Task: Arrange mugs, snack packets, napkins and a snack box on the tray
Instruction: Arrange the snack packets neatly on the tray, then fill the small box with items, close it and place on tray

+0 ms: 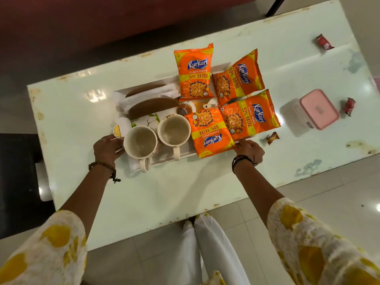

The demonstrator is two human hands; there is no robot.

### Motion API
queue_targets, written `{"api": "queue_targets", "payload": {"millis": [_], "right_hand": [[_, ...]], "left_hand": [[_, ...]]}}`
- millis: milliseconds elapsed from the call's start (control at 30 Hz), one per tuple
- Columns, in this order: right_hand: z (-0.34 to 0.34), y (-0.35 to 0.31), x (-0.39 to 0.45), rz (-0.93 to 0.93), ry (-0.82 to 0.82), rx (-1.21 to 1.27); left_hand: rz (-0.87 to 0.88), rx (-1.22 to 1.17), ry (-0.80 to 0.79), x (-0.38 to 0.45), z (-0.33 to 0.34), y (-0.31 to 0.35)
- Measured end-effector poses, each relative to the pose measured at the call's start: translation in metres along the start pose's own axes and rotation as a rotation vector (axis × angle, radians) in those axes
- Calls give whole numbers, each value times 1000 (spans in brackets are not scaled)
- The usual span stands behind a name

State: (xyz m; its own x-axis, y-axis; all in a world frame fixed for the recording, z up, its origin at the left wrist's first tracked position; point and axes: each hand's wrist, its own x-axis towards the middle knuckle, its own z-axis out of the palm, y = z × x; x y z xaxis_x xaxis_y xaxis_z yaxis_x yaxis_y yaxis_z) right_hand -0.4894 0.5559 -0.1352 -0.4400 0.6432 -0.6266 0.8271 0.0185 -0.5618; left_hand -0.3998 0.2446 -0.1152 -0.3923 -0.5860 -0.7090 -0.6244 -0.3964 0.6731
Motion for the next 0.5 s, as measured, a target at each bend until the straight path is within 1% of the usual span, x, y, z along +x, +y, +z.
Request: {"api": "queue_targets", "payload": {"millis": [233, 400, 433, 500], "right_hand": [[-5, 0, -2, 28, -72, 144], [-16, 2, -7, 25, -149, 228], [-19, 3, -11, 8, -148, 223], [-25, 6, -21, -113, -59, 120]], "left_hand": [[3, 27, -28, -2, 0, 1], [-40, -9, 6, -22, 1, -2], [-47, -40, 19, -26, 0, -7], [-81, -81, 68, -36, -3, -21]]}}
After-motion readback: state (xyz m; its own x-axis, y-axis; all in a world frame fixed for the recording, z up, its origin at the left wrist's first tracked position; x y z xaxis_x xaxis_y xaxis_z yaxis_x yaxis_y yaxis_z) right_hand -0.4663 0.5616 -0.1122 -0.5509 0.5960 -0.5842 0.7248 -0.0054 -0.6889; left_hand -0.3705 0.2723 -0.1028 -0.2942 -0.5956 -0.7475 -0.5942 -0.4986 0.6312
